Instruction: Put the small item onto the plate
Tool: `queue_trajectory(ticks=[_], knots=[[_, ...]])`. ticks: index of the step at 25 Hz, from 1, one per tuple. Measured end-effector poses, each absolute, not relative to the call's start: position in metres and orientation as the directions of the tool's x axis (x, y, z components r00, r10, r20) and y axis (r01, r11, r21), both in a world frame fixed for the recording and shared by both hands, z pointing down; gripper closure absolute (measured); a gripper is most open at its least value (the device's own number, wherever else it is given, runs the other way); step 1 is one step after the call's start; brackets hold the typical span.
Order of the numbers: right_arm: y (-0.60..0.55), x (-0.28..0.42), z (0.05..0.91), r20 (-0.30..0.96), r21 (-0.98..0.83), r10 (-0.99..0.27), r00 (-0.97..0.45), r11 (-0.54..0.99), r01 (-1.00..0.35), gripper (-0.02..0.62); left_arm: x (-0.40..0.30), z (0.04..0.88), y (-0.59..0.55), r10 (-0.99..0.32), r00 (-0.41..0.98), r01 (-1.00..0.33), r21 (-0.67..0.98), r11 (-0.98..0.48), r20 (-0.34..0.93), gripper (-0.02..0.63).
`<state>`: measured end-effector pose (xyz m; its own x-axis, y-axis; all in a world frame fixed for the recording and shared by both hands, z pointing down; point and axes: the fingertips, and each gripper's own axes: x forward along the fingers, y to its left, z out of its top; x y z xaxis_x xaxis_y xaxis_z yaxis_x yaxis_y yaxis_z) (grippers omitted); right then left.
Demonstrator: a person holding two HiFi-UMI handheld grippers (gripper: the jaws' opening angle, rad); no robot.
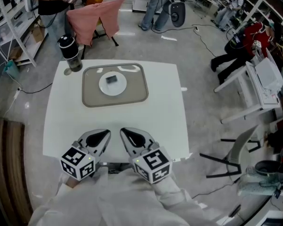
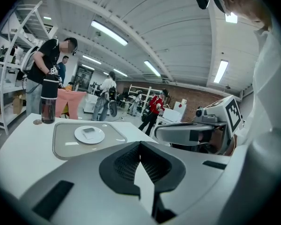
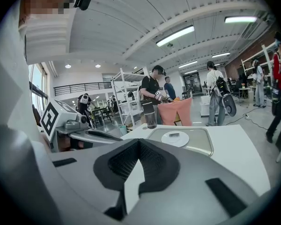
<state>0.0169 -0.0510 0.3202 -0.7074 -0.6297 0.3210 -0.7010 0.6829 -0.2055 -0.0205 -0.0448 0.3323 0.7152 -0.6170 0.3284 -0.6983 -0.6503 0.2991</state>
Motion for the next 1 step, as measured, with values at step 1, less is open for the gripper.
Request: queue_trajectory(ticks=[1], knots=[[-0.0511, 0.0172, 0.3196, 0.322, -0.205, -0.629, -0.707, 0.683, -0.701, 0.581, -0.0196, 0.3324, -0.0449, -0.615, 0.716, -0.697, 0.298, -0.652, 0.331, 0.597]])
